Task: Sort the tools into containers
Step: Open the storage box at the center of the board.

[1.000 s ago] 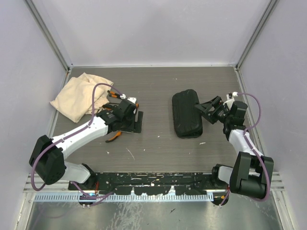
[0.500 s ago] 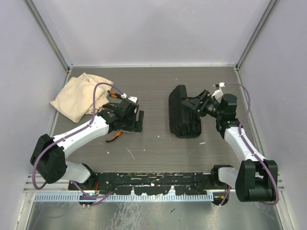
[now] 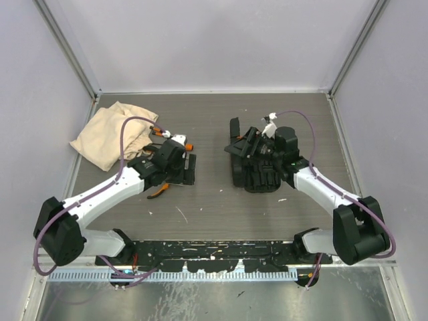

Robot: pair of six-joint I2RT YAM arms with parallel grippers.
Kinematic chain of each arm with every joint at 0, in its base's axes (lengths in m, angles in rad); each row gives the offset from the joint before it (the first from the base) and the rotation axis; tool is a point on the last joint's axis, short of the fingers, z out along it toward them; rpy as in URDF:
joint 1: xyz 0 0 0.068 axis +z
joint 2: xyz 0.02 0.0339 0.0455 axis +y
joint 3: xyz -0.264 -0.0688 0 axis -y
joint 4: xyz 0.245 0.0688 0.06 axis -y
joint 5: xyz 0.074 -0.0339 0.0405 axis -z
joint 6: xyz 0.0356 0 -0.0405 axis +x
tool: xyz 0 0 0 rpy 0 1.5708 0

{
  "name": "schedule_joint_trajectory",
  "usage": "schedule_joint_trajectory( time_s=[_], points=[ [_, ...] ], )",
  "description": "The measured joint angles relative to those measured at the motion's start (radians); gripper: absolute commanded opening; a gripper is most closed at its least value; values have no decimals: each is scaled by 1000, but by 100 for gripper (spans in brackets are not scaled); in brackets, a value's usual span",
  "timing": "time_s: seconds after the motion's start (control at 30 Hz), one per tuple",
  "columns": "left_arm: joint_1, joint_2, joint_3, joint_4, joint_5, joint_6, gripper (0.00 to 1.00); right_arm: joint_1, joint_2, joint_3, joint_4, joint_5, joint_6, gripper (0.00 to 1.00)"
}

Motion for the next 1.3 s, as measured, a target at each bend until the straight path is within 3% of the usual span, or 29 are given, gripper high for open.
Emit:
schedule_joint_trajectory(
  time_s=[0.3,0.83,1.03,1.27,1.3],
  points=[
    [2,-119,-31,-3,-59,-3,84,132,100,87,-37,89,-31,79],
    [13,-150,-48,-3,-95,-6,87,139,46,167,-369,404,-270,81],
    [13,-103,-28,-3,-93,-3,87,137,31,167,-492,568,-332,68],
    [13,55,100,-1,-79,-1,87,133,33,166,-551,644,-381,68],
    [13,82,121,0,-79,-2,90,133,34,164,-552,648,-383,68]
  ],
)
